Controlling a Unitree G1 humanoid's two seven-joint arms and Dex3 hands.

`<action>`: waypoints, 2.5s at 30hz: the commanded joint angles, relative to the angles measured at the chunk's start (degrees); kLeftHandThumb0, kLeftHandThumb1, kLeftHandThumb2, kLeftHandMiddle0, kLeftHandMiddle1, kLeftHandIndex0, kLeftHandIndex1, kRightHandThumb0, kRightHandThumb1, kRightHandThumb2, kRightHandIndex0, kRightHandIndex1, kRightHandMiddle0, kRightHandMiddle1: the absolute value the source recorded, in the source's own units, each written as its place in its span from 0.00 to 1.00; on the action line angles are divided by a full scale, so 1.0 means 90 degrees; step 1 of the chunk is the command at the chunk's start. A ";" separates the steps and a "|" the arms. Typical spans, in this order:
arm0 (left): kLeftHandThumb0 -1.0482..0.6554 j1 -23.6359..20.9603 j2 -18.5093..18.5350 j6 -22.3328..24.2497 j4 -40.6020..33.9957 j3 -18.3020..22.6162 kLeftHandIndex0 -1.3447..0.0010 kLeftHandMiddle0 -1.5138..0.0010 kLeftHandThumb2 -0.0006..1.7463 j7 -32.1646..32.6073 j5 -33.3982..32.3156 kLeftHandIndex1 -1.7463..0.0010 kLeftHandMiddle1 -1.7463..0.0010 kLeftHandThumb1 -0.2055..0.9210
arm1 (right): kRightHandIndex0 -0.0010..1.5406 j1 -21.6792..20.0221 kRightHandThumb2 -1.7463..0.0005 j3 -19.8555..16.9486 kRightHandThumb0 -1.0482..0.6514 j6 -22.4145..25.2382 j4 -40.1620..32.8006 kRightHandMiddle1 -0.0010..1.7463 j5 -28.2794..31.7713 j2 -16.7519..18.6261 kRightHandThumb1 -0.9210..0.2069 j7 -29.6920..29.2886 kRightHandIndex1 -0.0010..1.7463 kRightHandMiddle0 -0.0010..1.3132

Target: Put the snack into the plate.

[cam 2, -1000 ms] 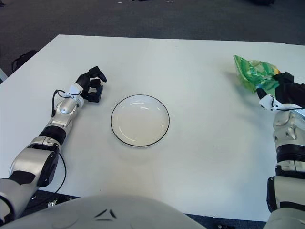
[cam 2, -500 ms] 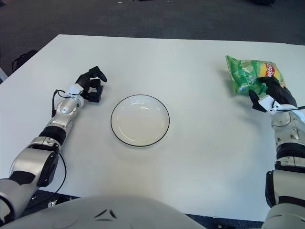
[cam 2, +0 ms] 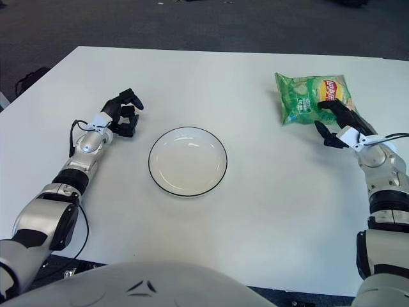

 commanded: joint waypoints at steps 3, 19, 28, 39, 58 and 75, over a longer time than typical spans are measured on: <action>0.34 0.0653 -0.0093 0.0143 0.0419 -0.0179 0.57 0.29 0.72 0.0020 0.0236 0.00 0.00 0.51 | 0.06 0.0683 0.45 0.0035 0.05 0.0240 -0.1372 0.41 0.0167 -0.0008 0.00 0.0453 0.28 0.00; 0.34 0.0572 -0.0057 0.0168 0.0512 -0.0319 0.56 0.28 0.74 0.0215 0.0413 0.00 0.00 0.48 | 0.05 0.1872 0.45 -0.0153 0.06 0.0230 -0.4106 0.44 0.0241 -0.0431 0.00 0.1661 0.32 0.00; 0.34 0.0563 -0.0068 0.0188 0.0491 -0.0359 0.55 0.28 0.74 0.0268 0.0471 0.00 0.00 0.48 | 0.05 0.1983 0.45 -0.0288 0.05 0.0204 -0.4408 0.42 0.0272 -0.0487 0.00 0.1923 0.34 0.00; 0.34 0.0562 -0.0066 0.0161 0.0500 -0.0419 0.55 0.28 0.74 0.0367 0.0531 0.00 0.00 0.47 | 0.04 0.2181 0.50 -0.0584 0.07 0.0725 -0.5161 0.43 -0.0030 -0.0563 0.00 0.2043 0.39 0.00; 0.34 0.0549 -0.0049 0.0153 0.0532 -0.0540 0.56 0.26 0.74 0.0647 0.0704 0.00 0.00 0.48 | 0.05 0.1209 0.61 -0.0616 0.17 0.1420 -0.4948 0.55 -0.1472 -0.0150 0.00 0.0110 0.37 0.00; 0.34 0.0554 -0.0107 0.0271 0.0511 -0.0532 0.56 0.27 0.73 0.0612 0.0649 0.00 0.00 0.49 | 0.07 -0.0119 0.67 -0.0153 0.19 0.1717 -0.4684 0.63 -0.1873 -0.0142 0.06 -0.0199 0.40 0.00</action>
